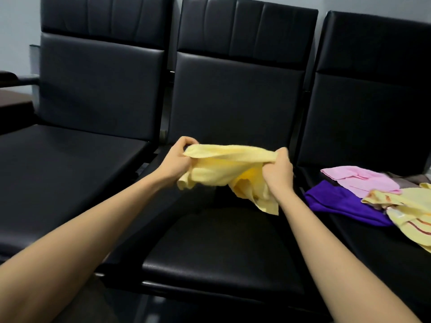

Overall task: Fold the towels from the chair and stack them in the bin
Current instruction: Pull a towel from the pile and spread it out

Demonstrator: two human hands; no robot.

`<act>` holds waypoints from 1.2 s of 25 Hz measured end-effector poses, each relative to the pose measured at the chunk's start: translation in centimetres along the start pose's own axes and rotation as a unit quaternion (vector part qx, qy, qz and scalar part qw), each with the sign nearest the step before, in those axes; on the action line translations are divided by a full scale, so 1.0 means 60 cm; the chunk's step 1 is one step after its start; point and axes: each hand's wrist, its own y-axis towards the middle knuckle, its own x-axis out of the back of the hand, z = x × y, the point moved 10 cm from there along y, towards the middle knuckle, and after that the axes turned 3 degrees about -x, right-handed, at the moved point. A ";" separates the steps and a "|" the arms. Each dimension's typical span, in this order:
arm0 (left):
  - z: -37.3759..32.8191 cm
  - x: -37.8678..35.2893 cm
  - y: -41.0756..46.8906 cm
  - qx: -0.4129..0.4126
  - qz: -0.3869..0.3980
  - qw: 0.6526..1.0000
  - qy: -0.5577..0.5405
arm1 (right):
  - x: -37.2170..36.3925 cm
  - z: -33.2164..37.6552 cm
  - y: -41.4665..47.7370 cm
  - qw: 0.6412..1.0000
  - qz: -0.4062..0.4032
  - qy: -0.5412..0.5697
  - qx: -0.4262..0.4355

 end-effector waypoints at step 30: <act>-0.049 -0.048 -0.043 0.204 0.488 0.775 0.346 | 0.005 0.038 -0.019 0.830 0.425 -0.350 0.090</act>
